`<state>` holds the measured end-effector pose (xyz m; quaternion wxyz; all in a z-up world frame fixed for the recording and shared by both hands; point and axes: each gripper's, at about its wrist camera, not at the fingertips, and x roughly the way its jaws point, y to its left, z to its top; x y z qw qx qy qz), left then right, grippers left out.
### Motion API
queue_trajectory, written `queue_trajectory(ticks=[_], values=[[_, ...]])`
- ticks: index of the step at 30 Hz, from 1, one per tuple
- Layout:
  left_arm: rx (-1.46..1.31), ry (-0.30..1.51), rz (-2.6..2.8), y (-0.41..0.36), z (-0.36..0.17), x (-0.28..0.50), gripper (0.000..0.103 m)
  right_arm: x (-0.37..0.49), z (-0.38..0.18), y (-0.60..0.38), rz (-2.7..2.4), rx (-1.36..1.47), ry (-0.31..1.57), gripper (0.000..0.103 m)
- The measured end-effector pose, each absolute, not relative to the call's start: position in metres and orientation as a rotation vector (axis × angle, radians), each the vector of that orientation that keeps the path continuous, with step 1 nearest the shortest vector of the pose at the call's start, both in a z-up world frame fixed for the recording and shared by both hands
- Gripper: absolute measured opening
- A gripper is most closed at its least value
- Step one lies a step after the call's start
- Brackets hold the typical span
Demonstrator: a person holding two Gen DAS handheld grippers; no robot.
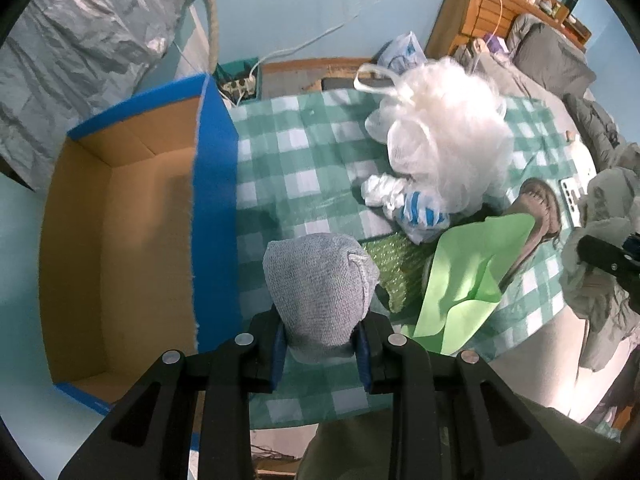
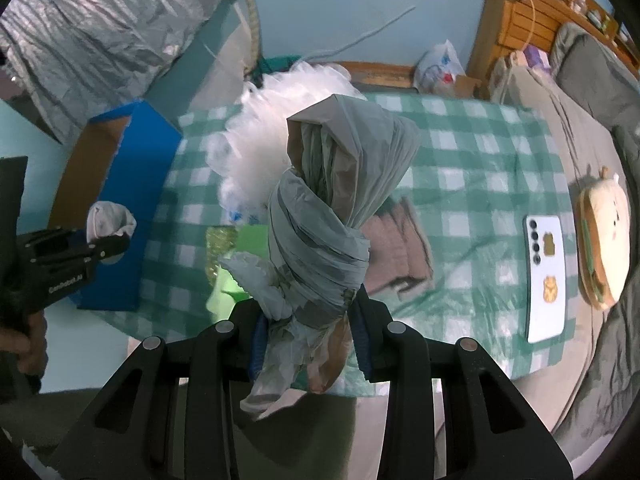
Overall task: Organize soft objects
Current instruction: 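Carry the grey sock with left while right carries grey bundle to the box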
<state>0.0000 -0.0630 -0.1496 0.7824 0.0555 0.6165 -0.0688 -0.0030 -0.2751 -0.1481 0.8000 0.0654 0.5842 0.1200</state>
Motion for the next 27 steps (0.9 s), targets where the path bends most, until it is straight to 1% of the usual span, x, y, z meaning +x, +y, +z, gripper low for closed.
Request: queue_trajectory(ticks=[12,27], values=[[0.082,1.282,-0.103,-0.044,-0.13,0.002,0.029,0.016,-0.122,-0.243,0.356,0.09,1.21,0.035],[0.002,1.241,0.008,0.0,-0.112,-0.005,0.029,0.039,-0.107,-0.184,0.504,0.01,1.186,0.035]])
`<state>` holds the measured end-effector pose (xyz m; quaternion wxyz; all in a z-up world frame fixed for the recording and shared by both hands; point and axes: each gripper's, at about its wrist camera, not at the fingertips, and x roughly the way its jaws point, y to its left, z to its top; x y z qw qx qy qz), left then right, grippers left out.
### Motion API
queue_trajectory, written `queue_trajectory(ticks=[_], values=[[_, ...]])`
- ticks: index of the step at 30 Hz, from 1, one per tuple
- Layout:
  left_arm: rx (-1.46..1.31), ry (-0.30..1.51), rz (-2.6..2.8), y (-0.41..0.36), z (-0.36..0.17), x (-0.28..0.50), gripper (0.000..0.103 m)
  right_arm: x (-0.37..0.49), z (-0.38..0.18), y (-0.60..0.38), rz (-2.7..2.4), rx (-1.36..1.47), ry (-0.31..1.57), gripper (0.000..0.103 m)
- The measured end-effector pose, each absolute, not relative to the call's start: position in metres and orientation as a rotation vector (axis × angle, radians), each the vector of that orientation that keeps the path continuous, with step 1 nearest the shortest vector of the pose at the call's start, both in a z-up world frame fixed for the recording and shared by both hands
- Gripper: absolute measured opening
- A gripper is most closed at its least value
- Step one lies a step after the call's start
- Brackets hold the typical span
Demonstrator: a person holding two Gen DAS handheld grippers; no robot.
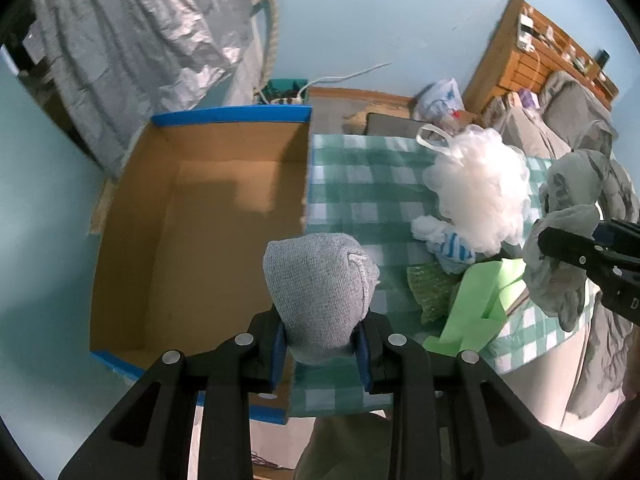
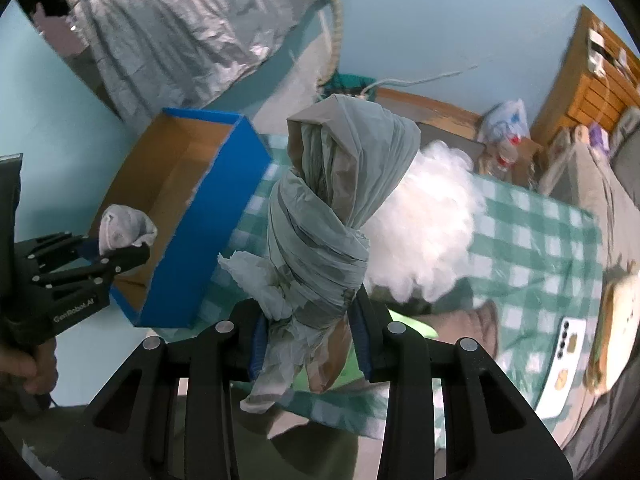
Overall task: Organize soft objects
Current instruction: 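Carry the grey sock with left while right carries grey bundle to the box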
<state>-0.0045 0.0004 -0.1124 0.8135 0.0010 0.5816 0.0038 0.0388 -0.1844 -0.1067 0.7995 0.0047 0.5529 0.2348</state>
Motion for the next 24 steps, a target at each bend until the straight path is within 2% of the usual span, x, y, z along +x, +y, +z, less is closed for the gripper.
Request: queue_trajectory(ticks=[24], values=[[-0.15,1.218,0.206,0.085,-0.111,-0.015,0.029,0.069,-0.097,-0.067,0.748,-0.115,1.181,0.035]])
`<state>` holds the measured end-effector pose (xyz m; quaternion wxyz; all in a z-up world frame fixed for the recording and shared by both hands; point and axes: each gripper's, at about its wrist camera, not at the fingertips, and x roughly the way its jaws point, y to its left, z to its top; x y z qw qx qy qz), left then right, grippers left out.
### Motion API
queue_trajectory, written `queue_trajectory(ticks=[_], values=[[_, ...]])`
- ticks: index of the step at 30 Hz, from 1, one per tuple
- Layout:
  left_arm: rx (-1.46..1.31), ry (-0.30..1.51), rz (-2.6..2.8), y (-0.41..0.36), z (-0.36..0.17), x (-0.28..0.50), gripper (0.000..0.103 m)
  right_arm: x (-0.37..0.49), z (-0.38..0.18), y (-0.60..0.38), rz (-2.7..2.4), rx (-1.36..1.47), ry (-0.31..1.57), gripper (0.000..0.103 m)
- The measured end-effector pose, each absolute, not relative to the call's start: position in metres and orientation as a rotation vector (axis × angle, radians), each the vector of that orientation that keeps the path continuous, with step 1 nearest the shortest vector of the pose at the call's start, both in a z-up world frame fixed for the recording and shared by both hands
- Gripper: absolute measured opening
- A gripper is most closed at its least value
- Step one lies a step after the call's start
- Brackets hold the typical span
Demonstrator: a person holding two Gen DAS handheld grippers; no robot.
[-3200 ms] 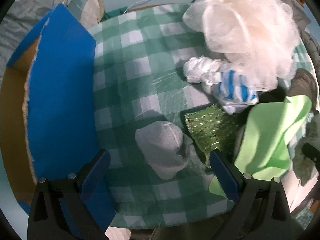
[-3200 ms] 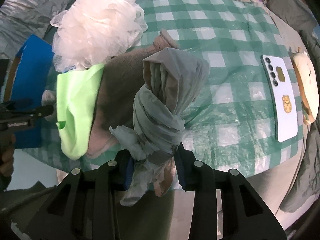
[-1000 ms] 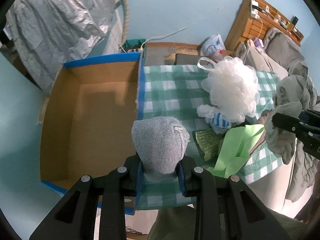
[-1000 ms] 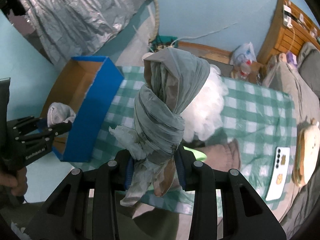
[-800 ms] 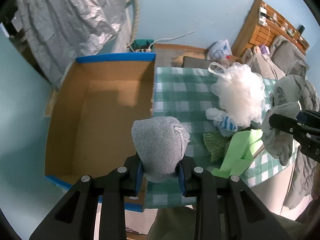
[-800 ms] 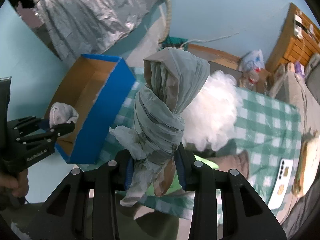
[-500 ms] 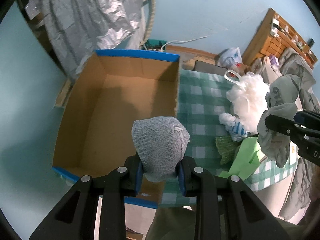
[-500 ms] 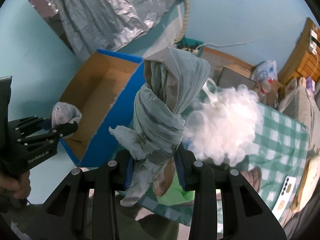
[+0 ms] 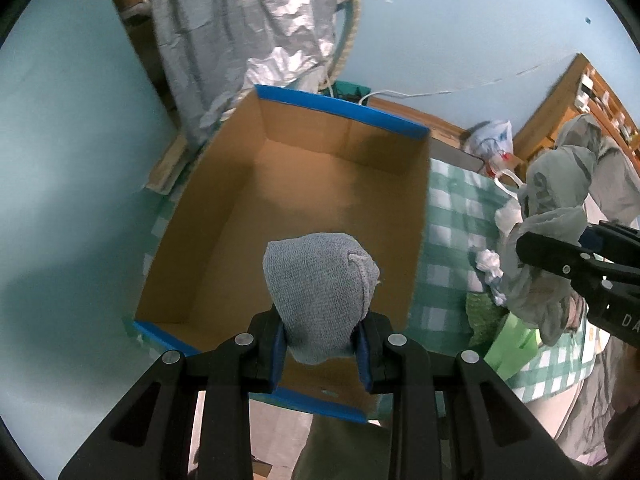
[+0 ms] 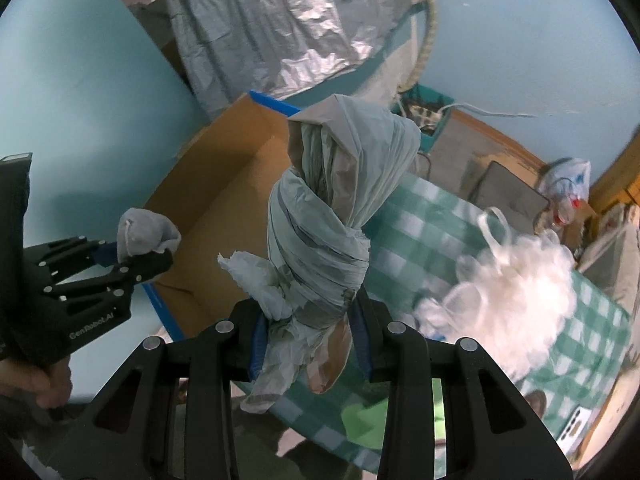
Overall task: Organize soft objects
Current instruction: 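Carry the grey sock with left while right carries grey bundle to the box, then open both grippers to drop the sock and bundle into the box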
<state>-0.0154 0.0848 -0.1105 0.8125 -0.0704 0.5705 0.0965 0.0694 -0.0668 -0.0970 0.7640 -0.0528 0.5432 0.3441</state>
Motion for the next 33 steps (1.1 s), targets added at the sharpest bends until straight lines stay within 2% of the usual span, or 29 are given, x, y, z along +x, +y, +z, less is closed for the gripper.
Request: queue_trajectory(ticks=[24,27,28,29,32,33], values=[[-0.211,1.251,0.292,0.15,-0.138,-0.001,0.03,0.089,-0.123,0.047,0.878,-0.244,1.236,0.035],[-0.209,1.261,0.296,0.154,-0.143,0.001,0.034,0.091,-0.13,0.055,0.873,-0.251,1.253,0.035],[-0.206,1.263,0.296,0.155,-0.144,0.002,0.042,0.092,-0.132,0.057,0.868,-0.258,1.256,0.035],[-0.2,1.265,0.296,0.156,-0.145,0.003,0.05,0.092,-0.133,0.06,0.858,-0.268,1.254,0.037],[-0.178,1.255,0.302,0.156,-0.143,0.002,0.064,0.093,-0.133,0.061,0.835,-0.284,1.248,0.068],[-0.172,1.252,0.304,0.156,-0.142,0.002,0.066,0.093,-0.132,0.06,0.828,-0.283,1.234,0.072]])
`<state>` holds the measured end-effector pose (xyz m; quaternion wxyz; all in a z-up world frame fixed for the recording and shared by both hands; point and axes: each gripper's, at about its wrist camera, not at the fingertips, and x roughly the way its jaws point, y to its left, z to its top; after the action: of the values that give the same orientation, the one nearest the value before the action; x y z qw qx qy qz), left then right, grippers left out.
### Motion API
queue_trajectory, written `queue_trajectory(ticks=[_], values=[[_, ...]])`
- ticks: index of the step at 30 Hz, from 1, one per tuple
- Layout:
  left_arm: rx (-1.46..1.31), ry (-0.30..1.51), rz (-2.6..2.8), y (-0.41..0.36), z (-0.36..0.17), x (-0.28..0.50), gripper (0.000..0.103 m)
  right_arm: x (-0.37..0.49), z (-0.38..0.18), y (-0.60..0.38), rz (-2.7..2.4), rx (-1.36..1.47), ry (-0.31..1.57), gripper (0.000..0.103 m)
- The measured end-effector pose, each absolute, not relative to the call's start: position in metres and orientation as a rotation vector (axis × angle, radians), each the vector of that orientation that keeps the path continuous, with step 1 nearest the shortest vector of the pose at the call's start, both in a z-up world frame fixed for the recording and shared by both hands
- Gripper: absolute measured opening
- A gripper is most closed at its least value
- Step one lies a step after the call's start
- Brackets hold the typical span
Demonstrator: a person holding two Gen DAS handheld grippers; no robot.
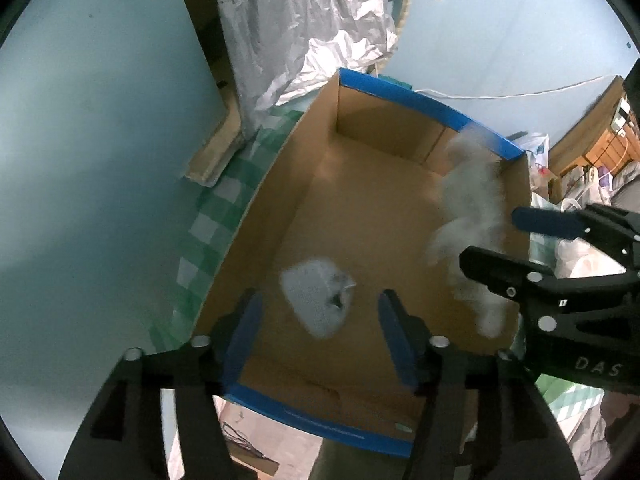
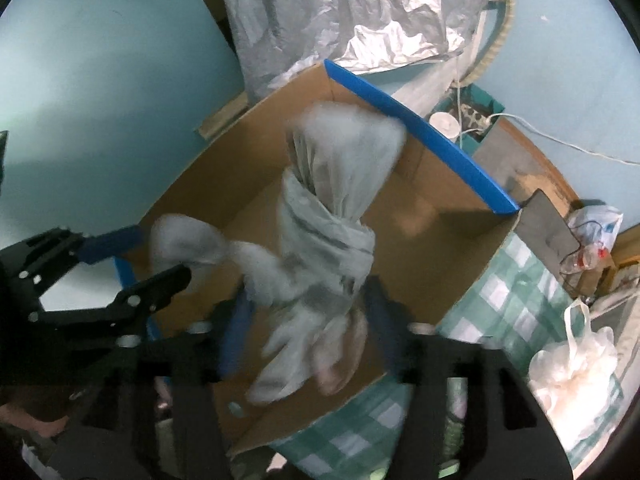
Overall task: Organize soft objects
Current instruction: 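Open both grippers to drop the sock and bundle into the box, then move both grippers back over the table toward the white bath puffer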
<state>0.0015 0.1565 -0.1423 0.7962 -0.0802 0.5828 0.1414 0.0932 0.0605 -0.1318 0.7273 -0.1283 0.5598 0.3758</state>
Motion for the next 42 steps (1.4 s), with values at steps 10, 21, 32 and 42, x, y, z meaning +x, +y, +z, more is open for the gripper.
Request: queue_trajectory(ticks=[10,21,32,42], values=[[-0.19,1.25,0.305,0.157,-0.134,-0.003,0.069,0.097,-0.118,0.043,0.793,-0.243,1.206,0.077],[-0.163,1.222,0.283,0.132,-0.118,-0.009,0.076,0.097,-0.106,0.005,0.746,-0.21,1.185,0.08],[-0.127,1.207,0.213,0.089,-0.107,-0.002,0.076,0.097,-0.099,-0.049,0.669,-0.185,1.175,0.082],[-0.078,1.198,0.147,0.05,-0.098,0.011,0.077,0.098,-0.097,-0.098,0.601,-0.166,1.164,0.084]])
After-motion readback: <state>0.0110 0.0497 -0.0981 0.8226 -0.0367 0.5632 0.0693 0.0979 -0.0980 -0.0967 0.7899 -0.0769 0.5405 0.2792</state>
